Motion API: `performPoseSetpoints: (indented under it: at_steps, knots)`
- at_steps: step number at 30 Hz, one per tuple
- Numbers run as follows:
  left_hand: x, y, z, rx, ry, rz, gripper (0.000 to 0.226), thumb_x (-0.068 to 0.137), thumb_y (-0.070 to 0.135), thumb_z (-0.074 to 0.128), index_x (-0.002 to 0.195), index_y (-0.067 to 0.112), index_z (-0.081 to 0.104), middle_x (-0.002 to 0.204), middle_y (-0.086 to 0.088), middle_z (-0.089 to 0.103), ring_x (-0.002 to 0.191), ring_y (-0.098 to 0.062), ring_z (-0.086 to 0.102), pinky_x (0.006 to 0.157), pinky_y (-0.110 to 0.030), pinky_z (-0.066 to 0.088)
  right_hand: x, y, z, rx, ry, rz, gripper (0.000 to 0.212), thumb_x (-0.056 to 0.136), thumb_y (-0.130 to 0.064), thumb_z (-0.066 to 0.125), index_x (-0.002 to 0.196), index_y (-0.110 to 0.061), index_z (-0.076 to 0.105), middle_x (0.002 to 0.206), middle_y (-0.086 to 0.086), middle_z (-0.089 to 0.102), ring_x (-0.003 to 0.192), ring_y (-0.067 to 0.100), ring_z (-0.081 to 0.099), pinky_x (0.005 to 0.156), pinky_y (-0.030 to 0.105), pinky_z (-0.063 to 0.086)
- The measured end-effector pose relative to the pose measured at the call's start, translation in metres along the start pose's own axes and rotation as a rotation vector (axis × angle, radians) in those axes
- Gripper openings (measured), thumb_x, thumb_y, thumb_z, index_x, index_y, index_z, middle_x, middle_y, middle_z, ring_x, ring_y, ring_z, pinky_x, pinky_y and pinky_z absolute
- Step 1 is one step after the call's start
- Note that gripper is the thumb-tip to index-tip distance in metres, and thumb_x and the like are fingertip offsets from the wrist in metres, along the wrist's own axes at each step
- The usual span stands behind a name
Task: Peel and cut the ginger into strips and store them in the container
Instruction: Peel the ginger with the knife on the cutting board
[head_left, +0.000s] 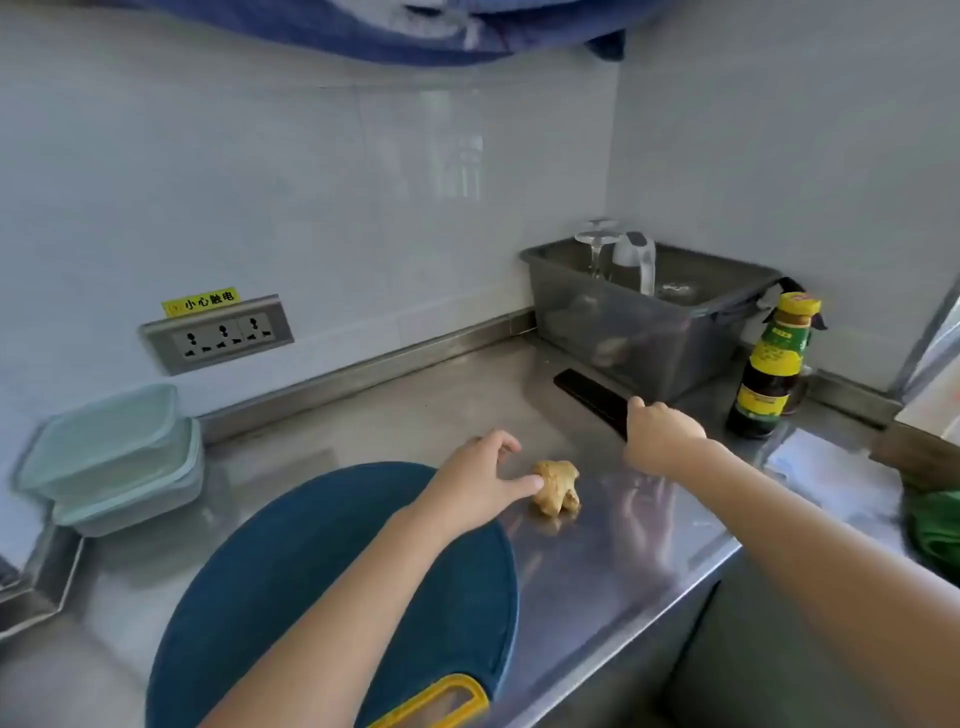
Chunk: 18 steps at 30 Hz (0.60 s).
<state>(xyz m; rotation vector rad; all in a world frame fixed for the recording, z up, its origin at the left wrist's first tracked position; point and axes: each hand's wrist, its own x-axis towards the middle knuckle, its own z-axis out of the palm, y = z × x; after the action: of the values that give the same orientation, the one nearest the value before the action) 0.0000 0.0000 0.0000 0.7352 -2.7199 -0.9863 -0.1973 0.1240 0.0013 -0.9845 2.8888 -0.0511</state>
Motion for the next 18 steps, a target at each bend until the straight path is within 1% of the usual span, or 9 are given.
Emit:
performPoseSetpoints:
  at_steps: [2, 4, 6, 9, 11, 14, 16, 18]
  knots:
    - [0.004, 0.012, 0.014, 0.042, -0.010, 0.006, 0.055, 0.079, 0.049, 0.068, 0.125, 0.028, 0.045, 0.126, 0.003, 0.047, 0.111, -0.013, 0.050, 0.091, -0.026, 0.042, -0.006, 0.003, 0.003, -0.013, -0.002, 0.044, 0.049, 0.090, -0.011, 0.056, 0.133, -0.006, 0.035, 0.128, 0.017, 0.048, 0.117, 0.034, 0.051, 0.077, 0.035, 0.041]
    - [0.005, 0.023, 0.030, 0.092, -0.028, 0.004, 0.061, 0.076, 0.048, 0.071, 0.126, 0.027, 0.043, 0.125, 0.001, 0.046, 0.110, -0.016, 0.051, 0.092, -0.030, 0.044, -0.007, 0.005, 0.008, -0.015, 0.007, 0.037, 0.051, 0.089, -0.010, 0.059, 0.133, -0.006, 0.034, 0.130, 0.018, 0.047, 0.120, 0.034, 0.048, 0.081, 0.035, 0.041]
    - [0.008, 0.027, 0.041, 0.123, -0.006, 0.000, 0.062, 0.076, 0.044, 0.073, 0.126, 0.024, 0.042, 0.123, 0.000, 0.047, 0.105, -0.017, 0.052, 0.089, -0.029, 0.044, -0.006, 0.006, 0.011, -0.001, 0.015, 0.030, 0.051, 0.088, -0.010, 0.061, 0.130, -0.005, 0.034, 0.129, 0.018, 0.048, 0.120, 0.034, 0.048, 0.083, 0.035, 0.041]
    - [0.008, 0.030, 0.050, 0.163, 0.079, -0.003, 0.056, 0.077, 0.034, 0.074, 0.122, 0.022, 0.044, 0.119, -0.003, 0.048, 0.100, -0.019, 0.053, 0.082, -0.025, 0.041, -0.005, 0.009, 0.015, -0.011, 0.023, 0.012, 0.050, 0.087, -0.007, 0.061, 0.129, -0.005, 0.034, 0.128, 0.018, 0.050, 0.119, 0.034, 0.049, 0.081, 0.034, 0.039]
    - [0.007, 0.031, 0.052, 0.130, 0.125, -0.004, 0.053, 0.076, 0.031, 0.075, 0.118, 0.021, 0.046, 0.115, -0.003, 0.050, 0.096, -0.017, 0.052, 0.079, -0.023, 0.039, -0.004, 0.010, 0.016, 0.009, 0.036, 0.006, 0.047, 0.087, -0.003, 0.057, 0.128, -0.005, 0.034, 0.126, 0.018, 0.051, 0.117, 0.035, 0.051, 0.079, 0.035, 0.040]
    - [-0.001, 0.032, 0.044, 0.104, 0.144, 0.017, 0.051, 0.076, 0.033, 0.076, 0.116, 0.021, 0.047, 0.111, 0.000, 0.051, 0.093, -0.013, 0.050, 0.076, -0.021, 0.037, 0.000, 0.011, 0.013, 0.051, 0.068, -0.012, 0.042, 0.088, 0.001, 0.054, 0.126, -0.004, 0.035, 0.124, 0.019, 0.053, 0.114, 0.036, 0.053, 0.076, 0.036, 0.040]
    - [-0.012, 0.030, 0.031, 0.084, 0.159, 0.027, 0.051, 0.075, 0.035, 0.076, 0.116, 0.023, 0.047, 0.109, 0.003, 0.050, 0.092, -0.011, 0.049, 0.075, -0.020, 0.037, 0.002, 0.012, 0.011, 0.081, 0.072, -0.019, 0.040, 0.089, 0.001, 0.052, 0.125, -0.003, 0.036, 0.124, 0.020, 0.052, 0.115, 0.037, 0.052, 0.078, 0.037, 0.041]
    - [-0.029, 0.023, 0.015, 0.078, 0.191, 0.017, 0.053, 0.075, 0.038, 0.076, 0.116, 0.024, 0.046, 0.113, 0.006, 0.044, 0.093, -0.009, 0.049, 0.076, -0.019, 0.037, 0.003, 0.011, 0.008, 0.119, 0.051, -0.020, 0.040, 0.090, -0.002, 0.053, 0.125, -0.002, 0.036, 0.126, 0.022, 0.050, 0.117, 0.038, 0.050, 0.082, 0.039, 0.044]
